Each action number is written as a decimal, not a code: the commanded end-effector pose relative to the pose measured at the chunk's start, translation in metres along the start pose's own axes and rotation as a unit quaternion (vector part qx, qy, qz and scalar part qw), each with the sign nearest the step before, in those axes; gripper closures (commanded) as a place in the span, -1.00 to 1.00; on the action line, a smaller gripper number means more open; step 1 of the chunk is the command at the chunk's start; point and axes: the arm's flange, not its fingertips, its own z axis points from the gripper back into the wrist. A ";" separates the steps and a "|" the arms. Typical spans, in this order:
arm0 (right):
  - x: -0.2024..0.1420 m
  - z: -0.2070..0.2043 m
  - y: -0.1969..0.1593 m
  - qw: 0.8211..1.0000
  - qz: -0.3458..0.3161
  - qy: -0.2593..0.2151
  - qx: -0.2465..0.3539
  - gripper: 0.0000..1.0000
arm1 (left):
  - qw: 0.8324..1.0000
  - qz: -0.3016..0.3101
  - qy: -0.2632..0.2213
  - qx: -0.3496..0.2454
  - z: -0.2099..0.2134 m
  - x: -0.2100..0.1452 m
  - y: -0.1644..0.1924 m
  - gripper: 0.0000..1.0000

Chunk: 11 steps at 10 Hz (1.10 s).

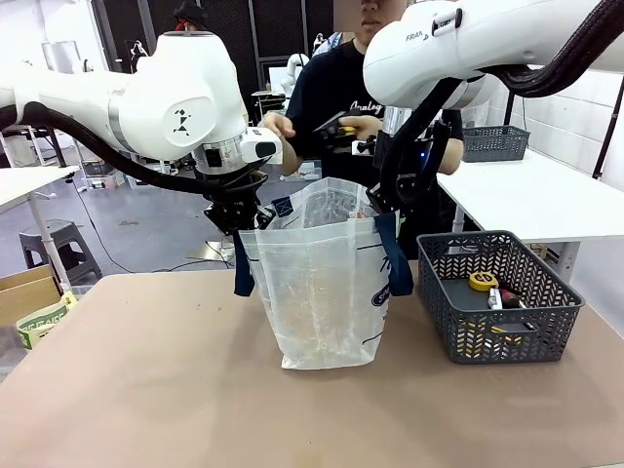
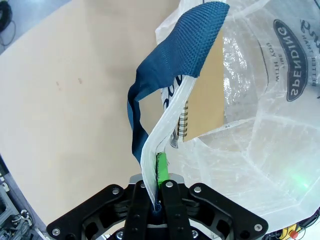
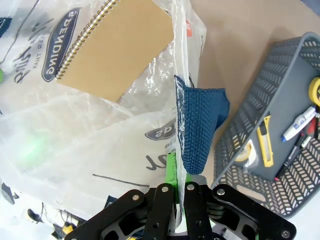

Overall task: Transfer purchased items from the store into the shopping bag.
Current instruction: Move the Reusable shopping bag to the right side of the table.

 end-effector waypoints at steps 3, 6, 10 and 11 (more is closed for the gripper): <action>0.000 -0.001 0.000 1.000 0.000 0.001 0.000 1.00 | 1.000 0.002 0.000 0.001 0.000 -0.001 0.001 1.00; 0.000 -0.001 0.000 1.000 0.000 0.001 0.000 1.00 | 1.000 0.002 0.000 0.001 0.000 -0.001 0.001 1.00; 0.000 -0.001 0.000 1.000 0.000 0.001 0.000 1.00 | 1.000 0.002 0.000 0.001 0.000 -0.001 0.001 1.00; 0.000 -0.001 0.000 1.000 0.000 0.001 0.000 1.00 | 1.000 0.002 0.000 0.001 0.000 -0.001 0.001 1.00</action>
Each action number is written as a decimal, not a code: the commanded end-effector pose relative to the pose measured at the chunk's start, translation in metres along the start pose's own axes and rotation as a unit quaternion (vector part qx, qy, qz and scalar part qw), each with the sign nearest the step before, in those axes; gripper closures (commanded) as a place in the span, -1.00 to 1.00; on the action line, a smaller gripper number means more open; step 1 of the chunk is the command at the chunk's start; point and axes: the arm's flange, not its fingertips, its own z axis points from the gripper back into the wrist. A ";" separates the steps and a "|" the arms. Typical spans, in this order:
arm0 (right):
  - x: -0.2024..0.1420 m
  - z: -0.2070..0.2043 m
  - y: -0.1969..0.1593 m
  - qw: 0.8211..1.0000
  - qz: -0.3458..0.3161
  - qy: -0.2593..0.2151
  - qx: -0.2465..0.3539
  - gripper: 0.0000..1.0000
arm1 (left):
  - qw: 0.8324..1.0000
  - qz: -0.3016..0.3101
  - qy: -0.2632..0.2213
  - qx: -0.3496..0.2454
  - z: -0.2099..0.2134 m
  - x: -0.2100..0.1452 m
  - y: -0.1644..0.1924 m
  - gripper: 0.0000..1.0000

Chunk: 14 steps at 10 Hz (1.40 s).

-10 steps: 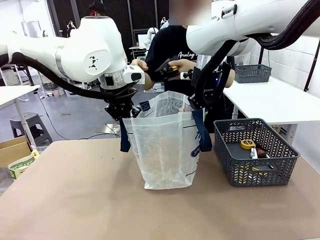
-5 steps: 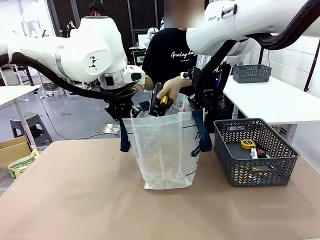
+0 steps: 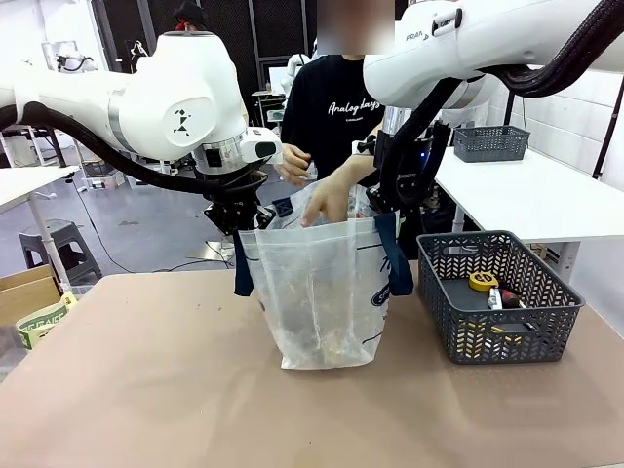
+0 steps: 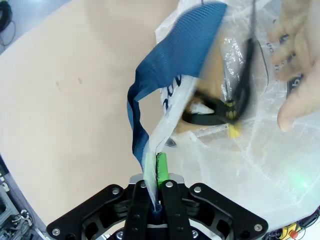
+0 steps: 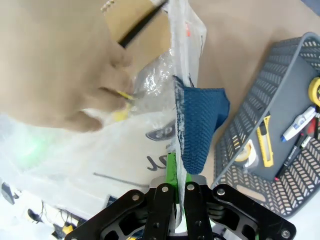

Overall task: Transfer purchased items from the store into the shopping bag.
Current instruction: Move the Reusable shopping bag to the right side of the table.

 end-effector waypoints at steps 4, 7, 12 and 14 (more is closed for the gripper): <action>0.000 -0.001 0.000 1.000 0.000 0.001 0.000 1.00 | 1.000 0.002 0.000 0.001 0.000 -0.001 0.000 1.00; 0.000 -0.001 0.000 1.000 0.000 0.001 0.000 1.00 | 1.000 0.002 0.000 0.001 0.000 -0.001 0.000 1.00; 0.000 -0.001 0.000 1.000 0.000 0.001 0.000 1.00 | 1.000 0.002 0.000 0.001 0.000 -0.001 0.000 1.00; 0.000 -0.001 0.000 1.000 0.000 0.001 0.000 1.00 | 1.000 0.002 0.000 0.001 0.000 -0.001 0.000 1.00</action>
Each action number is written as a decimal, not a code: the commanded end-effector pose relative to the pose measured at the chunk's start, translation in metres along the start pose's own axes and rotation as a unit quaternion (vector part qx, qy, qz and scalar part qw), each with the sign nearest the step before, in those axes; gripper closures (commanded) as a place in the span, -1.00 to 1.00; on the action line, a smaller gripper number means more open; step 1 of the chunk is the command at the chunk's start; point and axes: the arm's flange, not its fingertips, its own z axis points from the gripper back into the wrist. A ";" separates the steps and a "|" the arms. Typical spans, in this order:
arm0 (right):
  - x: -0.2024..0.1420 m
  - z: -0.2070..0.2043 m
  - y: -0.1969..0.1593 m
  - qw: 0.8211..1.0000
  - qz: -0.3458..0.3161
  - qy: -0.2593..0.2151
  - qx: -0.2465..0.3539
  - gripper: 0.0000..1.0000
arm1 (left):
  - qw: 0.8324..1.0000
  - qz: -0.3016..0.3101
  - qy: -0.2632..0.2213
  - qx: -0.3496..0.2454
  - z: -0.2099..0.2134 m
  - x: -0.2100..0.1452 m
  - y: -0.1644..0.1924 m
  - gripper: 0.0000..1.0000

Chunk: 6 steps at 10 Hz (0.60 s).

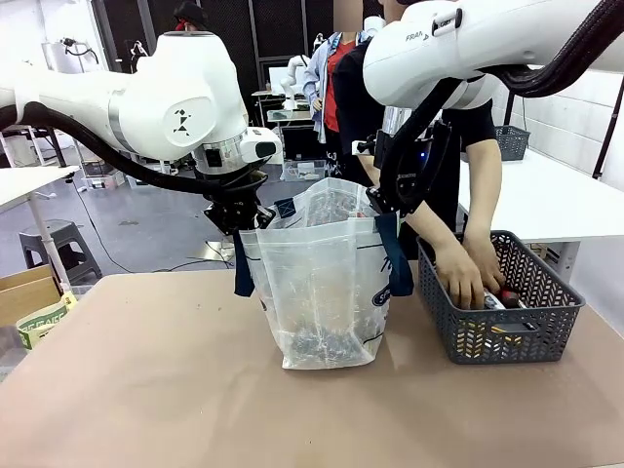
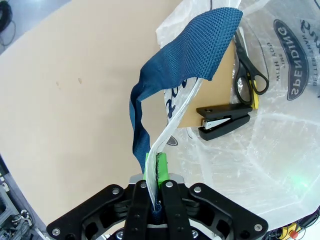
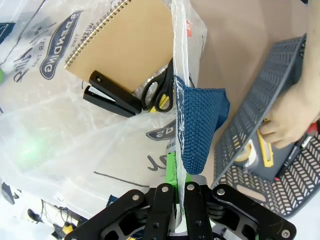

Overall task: Transfer purchased items from the store into the shopping bag.
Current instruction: Move the Reusable shopping bag to the right side of the table.

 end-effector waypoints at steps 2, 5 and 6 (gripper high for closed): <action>0.000 -0.001 0.000 1.000 0.000 0.001 0.000 1.00 | 1.000 0.002 0.000 0.001 0.000 -0.001 0.001 1.00; 0.000 -0.001 0.000 1.000 0.000 0.001 0.000 1.00 | 1.000 0.002 0.000 0.001 0.000 -0.001 0.001 1.00; 0.000 -0.001 0.000 1.000 0.000 0.001 0.000 1.00 | 1.000 0.002 0.000 0.001 0.000 -0.001 0.001 1.00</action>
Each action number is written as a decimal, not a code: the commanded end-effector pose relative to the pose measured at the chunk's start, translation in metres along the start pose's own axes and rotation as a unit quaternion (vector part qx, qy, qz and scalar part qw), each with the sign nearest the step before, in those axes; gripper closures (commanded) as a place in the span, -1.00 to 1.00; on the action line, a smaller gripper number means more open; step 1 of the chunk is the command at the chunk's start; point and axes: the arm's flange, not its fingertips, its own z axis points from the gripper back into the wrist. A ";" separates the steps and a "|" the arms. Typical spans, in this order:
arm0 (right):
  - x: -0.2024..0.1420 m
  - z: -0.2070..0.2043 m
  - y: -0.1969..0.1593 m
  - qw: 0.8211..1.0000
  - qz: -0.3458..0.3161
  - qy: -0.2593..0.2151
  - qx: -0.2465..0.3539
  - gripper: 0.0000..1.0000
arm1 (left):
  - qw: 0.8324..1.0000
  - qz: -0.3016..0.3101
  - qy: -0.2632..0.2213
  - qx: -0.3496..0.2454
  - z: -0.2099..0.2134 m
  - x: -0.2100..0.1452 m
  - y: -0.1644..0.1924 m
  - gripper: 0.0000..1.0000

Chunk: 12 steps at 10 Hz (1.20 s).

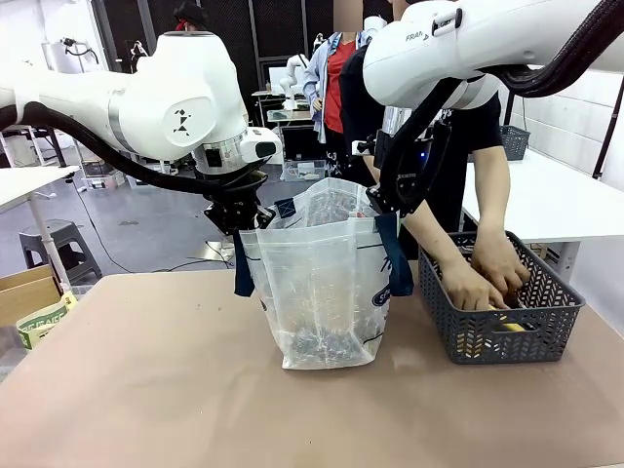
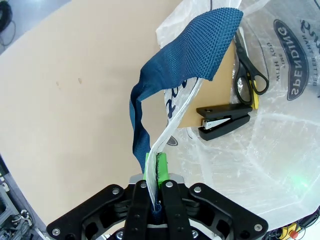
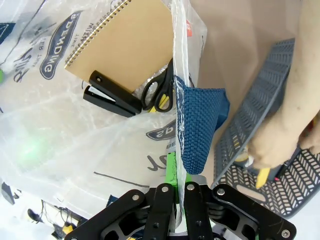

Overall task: Transfer purchased items from the store into the shopping bag.
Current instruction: Move the Reusable shopping bag to the right side of the table.

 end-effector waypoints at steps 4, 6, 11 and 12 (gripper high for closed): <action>0.000 -0.001 0.000 1.000 0.000 0.001 0.000 1.00 | 1.000 0.002 0.000 0.001 0.000 -0.001 0.001 1.00; 0.000 -0.001 0.000 1.000 0.000 0.001 0.000 1.00 | 1.000 0.002 0.000 0.001 0.000 -0.001 0.001 1.00; 0.000 -0.001 0.000 1.000 0.000 0.001 0.000 1.00 | 1.000 0.002 0.000 0.001 0.000 -0.001 0.001 1.00; 0.000 -0.001 0.000 1.000 0.000 0.001 0.000 1.00 | 1.000 0.002 0.000 0.001 0.000 -0.001 0.001 1.00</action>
